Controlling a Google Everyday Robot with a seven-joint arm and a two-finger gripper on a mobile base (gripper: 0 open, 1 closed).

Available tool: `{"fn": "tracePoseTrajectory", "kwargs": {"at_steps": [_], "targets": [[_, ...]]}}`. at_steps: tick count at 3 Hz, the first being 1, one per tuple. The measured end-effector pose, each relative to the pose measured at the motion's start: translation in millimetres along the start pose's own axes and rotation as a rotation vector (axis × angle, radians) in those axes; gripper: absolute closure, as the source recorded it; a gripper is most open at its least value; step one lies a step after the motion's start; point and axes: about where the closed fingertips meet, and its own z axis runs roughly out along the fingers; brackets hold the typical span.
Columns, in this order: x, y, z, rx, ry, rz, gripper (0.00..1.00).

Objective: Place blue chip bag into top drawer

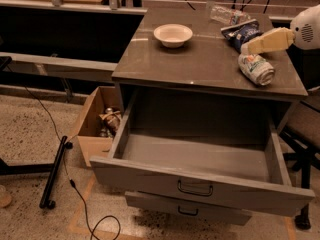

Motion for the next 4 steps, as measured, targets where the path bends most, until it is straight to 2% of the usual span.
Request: {"fn": "tracePoseTrajectory", "kwargs": {"at_steps": [1,2,3,4], "targets": [[9.1,-47.1,16.9,0.111,-0.07,0.068,0.0],[-0.9,-92.8,27.8,0.23,-0.141,0.106,0.0],[-5.7,-124.7,43.1,0.32,-0.154,0.147,0.0],[0.4,-146.6,68.4,0.372,-0.133,0.179,0.0]]}}
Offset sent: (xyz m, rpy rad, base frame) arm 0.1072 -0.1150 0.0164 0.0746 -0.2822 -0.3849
